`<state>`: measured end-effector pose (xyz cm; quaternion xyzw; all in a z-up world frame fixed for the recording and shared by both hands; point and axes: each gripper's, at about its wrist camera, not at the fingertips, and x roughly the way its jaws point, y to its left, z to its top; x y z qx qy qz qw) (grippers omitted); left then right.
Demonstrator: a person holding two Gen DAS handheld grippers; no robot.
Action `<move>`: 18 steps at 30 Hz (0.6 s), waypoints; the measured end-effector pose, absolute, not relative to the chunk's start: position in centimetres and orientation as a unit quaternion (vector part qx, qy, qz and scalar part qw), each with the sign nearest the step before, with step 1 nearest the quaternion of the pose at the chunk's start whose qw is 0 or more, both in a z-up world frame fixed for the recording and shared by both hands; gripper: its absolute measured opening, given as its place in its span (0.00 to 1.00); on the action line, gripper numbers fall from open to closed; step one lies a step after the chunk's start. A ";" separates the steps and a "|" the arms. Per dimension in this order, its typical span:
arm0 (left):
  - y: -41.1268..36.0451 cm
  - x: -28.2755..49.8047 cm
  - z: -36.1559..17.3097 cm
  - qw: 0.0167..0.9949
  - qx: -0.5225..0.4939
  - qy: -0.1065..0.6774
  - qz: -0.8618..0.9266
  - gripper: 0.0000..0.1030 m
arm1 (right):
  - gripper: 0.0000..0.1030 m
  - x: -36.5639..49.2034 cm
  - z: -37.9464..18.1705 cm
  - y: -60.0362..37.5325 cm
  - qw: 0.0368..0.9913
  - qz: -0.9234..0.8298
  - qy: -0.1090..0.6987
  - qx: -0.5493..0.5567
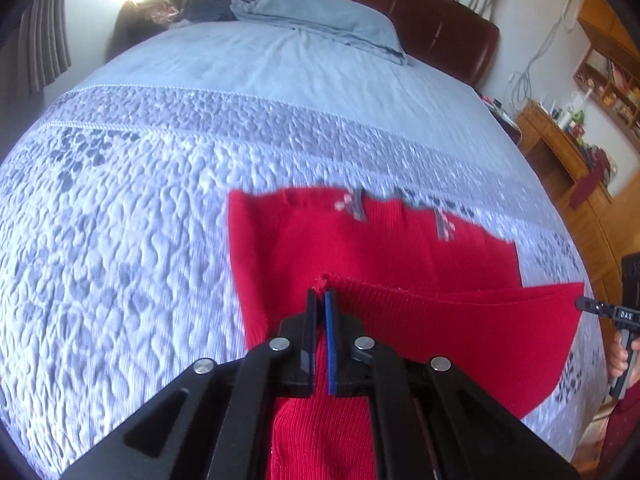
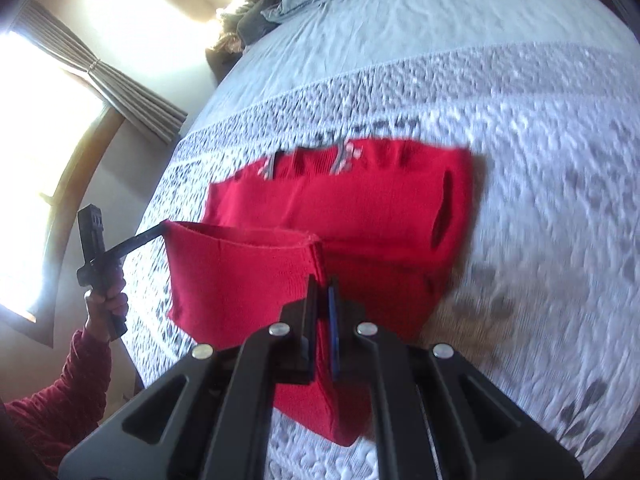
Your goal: Fold small clothes
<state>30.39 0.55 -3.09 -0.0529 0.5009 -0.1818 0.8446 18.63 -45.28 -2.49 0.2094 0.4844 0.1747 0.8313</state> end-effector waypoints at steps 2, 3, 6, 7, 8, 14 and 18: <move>0.1 32.6 -2.9 0.850 -0.056 0.496 -0.171 0.03 | 0.03 20.7 -2.0 -45.8 0.836 0.164 0.482 0.206; -0.3 34.1 -2.9 0.852 -0.055 0.494 -0.164 0.03 | 0.03 21.9 -1.8 -46.1 0.838 0.157 0.481 0.206; -1.4 37.9 -3.3 0.857 -0.057 0.490 -0.149 0.03 | 0.03 26.2 -1.8 -46.9 0.842 0.138 0.480 0.203; -1.7 39.1 -3.5 0.858 -0.059 0.490 -0.142 0.03 | 0.03 27.8 -2.0 -47.1 0.842 0.131 0.482 0.203; -2.2 40.5 -3.9 0.859 -0.057 0.491 -0.135 0.03 | 0.03 29.0 -2.4 -47.3 0.841 0.125 0.485 0.203; -4.0 44.8 -8.6 0.850 -0.034 0.518 -0.092 0.03 | 0.03 35.9 -6.9 -47.3 0.829 0.082 0.518 0.195; -4.8 45.8 -12.2 0.836 -0.013 0.542 -0.078 0.04 | 0.03 37.6 -11.0 -46.8 0.814 0.046 0.554 0.169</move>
